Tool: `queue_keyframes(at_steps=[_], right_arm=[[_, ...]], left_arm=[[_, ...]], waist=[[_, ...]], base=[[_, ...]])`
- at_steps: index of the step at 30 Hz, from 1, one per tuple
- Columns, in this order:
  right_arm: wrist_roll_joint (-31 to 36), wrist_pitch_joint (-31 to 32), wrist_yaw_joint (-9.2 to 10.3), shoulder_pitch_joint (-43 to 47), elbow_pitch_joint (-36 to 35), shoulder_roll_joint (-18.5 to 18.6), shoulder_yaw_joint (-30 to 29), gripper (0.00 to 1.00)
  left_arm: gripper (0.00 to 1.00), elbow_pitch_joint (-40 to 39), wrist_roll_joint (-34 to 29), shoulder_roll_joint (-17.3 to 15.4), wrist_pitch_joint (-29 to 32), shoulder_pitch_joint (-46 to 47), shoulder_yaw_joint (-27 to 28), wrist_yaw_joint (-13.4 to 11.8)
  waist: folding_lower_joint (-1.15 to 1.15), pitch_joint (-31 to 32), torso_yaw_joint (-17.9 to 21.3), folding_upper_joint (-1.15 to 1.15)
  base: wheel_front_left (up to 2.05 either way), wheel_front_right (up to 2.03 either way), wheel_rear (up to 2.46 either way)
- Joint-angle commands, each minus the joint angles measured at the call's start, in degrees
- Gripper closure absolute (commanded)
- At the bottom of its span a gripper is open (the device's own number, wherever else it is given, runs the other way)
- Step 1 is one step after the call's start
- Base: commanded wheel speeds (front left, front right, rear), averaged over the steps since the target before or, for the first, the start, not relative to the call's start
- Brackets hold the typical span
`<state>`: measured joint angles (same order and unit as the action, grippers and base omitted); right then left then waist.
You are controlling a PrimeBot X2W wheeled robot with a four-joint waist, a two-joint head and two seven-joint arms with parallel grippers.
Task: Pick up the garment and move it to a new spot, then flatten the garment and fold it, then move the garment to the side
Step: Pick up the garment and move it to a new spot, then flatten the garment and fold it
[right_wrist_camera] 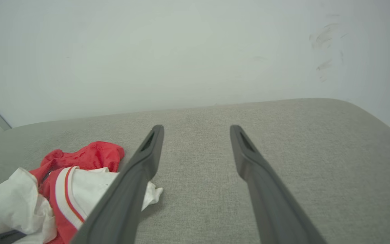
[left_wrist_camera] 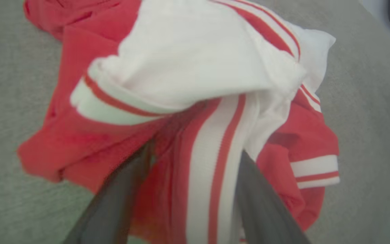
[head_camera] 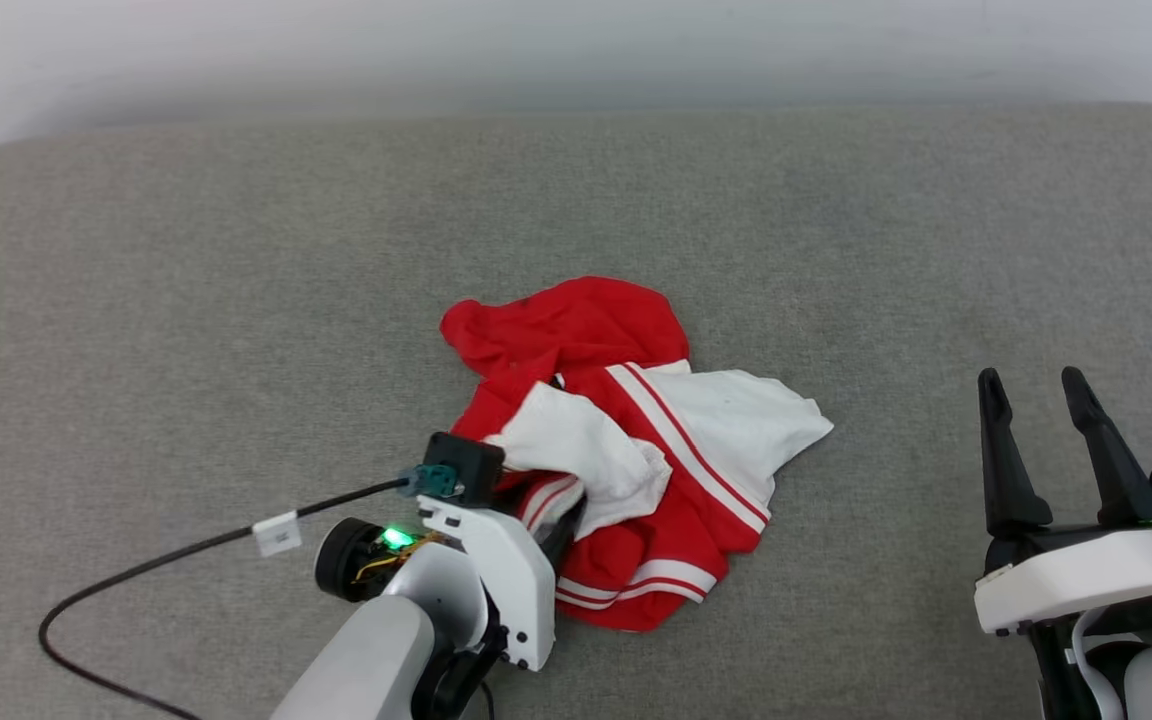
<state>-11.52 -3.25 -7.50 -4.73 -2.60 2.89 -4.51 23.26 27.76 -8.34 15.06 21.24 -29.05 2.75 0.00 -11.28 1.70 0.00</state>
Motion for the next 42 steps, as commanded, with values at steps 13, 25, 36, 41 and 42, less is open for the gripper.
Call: queue_keyframes(at_steps=[13, 25, 36, 41, 42], right_arm=[[2.5, 2.0, 0.02, 4.2, -0.3, 0.0, -0.2, 0.00], [3.7, 4.9, 0.02, 9.1, -3.3, 0.0, -0.5, 0.00], [3.6, 5.9, 0.02, 10.8, -4.4, 0.0, 0.0, 0.00], [3.7, 6.0, 0.02, 10.6, -4.8, 0.0, -0.1, 0.00], [3.7, 6.0, 0.02, 10.4, -4.8, 0.0, -0.2, 0.00]], left_arm=[[0.00, -12.9, -4.4, -3.7, -15.5, -9.7, 3.9, -7.8], [0.00, -19.6, -6.3, -7.2, -24.6, -14.3, 8.9, -12.3], [0.00, -20.6, -6.2, -9.3, -22.8, -16.0, 8.8, -12.9], [0.00, -20.5, -6.0, -9.6, -22.1, -15.1, 8.6, -12.8], [0.00, -20.5, -5.5, -9.4, -21.7, -14.7, 8.5, -12.3]], waist=[[0.00, 8.7, -3.2, 0.00], [0.00, 12.5, -2.7, 0.00], [0.00, 12.8, -1.8, 0.00], [0.00, 12.5, -1.9, 0.00], [0.00, 12.5, -1.9, 0.00]], base=[[0.00, 0.00, 0.00], [0.00, 0.00, 0.00], [0.00, 0.00, 0.00], [0.00, 0.00, 0.00], [0.00, 0.00, 0.00]])
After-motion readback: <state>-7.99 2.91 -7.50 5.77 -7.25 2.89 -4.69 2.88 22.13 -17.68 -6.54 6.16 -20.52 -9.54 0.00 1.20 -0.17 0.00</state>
